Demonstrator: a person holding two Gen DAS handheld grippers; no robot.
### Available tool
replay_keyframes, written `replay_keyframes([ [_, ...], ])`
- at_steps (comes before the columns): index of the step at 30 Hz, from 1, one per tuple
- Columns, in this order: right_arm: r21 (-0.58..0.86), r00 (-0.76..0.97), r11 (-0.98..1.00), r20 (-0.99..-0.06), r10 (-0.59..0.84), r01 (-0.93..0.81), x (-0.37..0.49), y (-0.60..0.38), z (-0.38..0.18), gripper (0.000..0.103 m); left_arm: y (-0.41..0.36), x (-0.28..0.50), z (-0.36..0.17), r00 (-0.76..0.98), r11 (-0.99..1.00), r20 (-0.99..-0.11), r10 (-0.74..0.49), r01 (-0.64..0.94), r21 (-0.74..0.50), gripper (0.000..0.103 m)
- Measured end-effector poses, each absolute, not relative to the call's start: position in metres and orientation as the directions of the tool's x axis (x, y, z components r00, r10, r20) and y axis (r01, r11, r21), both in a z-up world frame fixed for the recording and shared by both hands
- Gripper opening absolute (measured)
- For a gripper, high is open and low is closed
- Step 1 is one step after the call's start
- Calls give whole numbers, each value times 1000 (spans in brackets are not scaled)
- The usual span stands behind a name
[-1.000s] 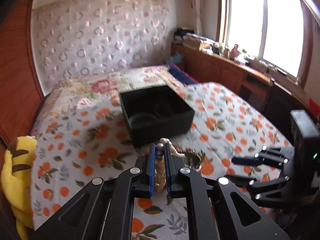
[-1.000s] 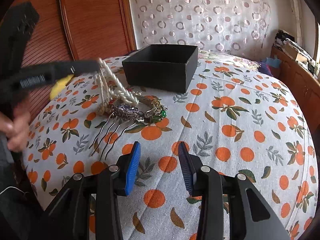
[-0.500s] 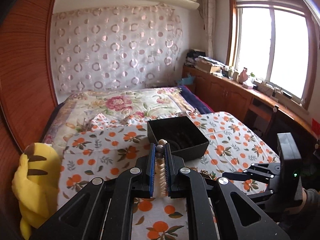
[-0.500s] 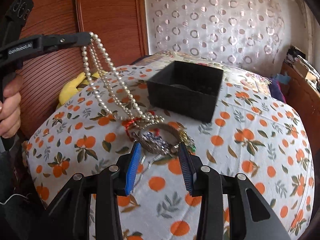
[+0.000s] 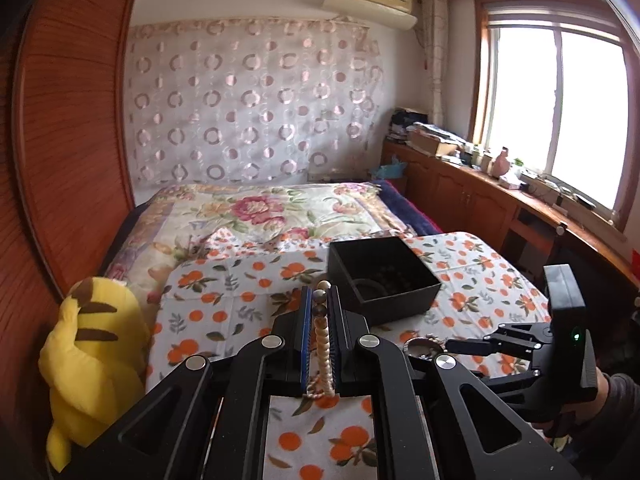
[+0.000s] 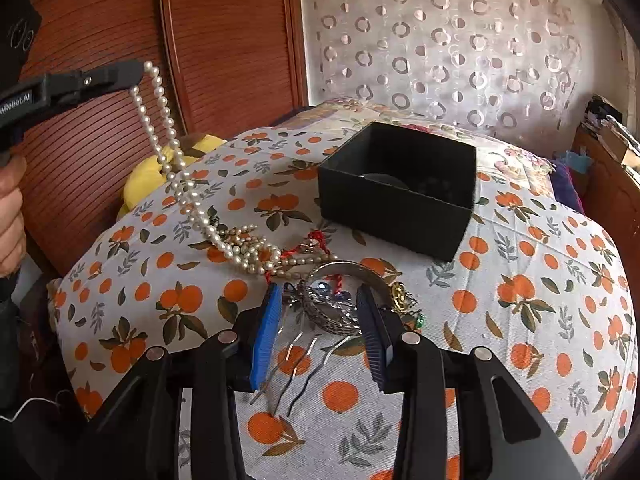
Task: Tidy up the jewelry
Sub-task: 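Lift the pearl necklace with the left gripper toward the black box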
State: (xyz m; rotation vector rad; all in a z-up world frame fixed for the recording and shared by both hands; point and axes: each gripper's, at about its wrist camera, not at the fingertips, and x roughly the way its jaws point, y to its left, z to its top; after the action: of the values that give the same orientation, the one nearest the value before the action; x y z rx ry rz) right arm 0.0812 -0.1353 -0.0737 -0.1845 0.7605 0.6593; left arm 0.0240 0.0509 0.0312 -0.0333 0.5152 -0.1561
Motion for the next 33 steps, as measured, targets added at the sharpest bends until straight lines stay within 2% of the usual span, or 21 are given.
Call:
replay_keyframes([
  [14, 70, 455, 711, -723, 519, -699, 98, -79, -80, 42, 86, 12, 77, 918, 994, -383, -98, 73, -81, 7],
  [23, 60, 381, 639, -758, 529, -767, 102, -40, -90, 41, 90, 13, 75, 915, 995, -393, -86, 62, -73, 7],
  [24, 55, 381, 639, -762, 524, -768, 103, -38, -92, 41, 92, 13, 73, 914, 995, -397, -85, 60, -75, 7],
  [27, 63, 368, 646, -778, 509, -761, 109, -34, -97, 30, 96, 14, 65, 907, 995, -412, -81, 51, -82, 7],
  [31, 70, 363, 655, -785, 501, -752, 114, -32, -99, 25, 99, 16, 56, 899, 995, -431, -80, 47, -86, 7],
  [33, 84, 358, 656, -782, 510, -750, 115, -33, -98, 19, 99, 17, 52, 895, 995, -440, -79, 45, -87, 7],
])
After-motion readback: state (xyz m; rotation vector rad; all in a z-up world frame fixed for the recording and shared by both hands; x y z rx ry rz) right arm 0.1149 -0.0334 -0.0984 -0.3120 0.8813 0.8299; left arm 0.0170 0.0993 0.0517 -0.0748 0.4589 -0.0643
